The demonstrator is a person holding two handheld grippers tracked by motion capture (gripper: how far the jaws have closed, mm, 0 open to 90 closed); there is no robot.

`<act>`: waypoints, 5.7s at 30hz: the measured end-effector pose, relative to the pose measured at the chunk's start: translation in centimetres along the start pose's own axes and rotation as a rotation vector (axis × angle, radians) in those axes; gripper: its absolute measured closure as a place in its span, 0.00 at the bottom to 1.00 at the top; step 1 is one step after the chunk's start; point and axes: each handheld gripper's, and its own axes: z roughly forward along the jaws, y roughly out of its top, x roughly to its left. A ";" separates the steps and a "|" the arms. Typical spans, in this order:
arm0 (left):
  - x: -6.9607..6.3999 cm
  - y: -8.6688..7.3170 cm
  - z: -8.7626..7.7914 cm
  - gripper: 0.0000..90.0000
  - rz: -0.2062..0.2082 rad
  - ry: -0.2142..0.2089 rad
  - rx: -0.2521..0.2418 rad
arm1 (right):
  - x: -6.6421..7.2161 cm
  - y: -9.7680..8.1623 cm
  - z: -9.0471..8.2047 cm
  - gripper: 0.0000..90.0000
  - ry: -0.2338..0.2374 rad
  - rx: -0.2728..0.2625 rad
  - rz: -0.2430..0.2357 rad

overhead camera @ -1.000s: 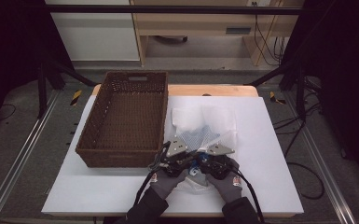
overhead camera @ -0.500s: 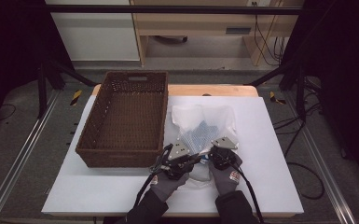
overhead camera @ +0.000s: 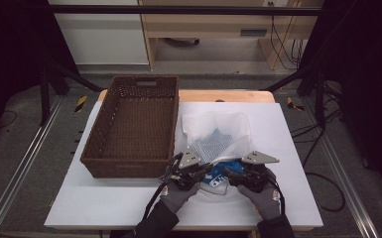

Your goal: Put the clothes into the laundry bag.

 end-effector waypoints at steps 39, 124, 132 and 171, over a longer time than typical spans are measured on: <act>1.2 1.0 0.1 0.98 -0.042 0.044 -0.026 | 4.0 -0.8 1.4 0.51 -0.017 0.031 -0.161; 0.4 -1.2 0.7 0.97 0.000 -0.012 0.055 | 0.4 -0.9 -2.3 0.55 0.009 -0.038 0.027; 0.3 -2.1 0.1 0.76 0.016 -0.010 0.121 | -2.4 -0.9 -3.3 0.56 -0.118 -0.088 0.063; 1.1 -7.6 -3.5 1.00 -0.049 0.183 0.203 | -6.0 -6.3 -4.0 0.97 -0.214 0.095 0.176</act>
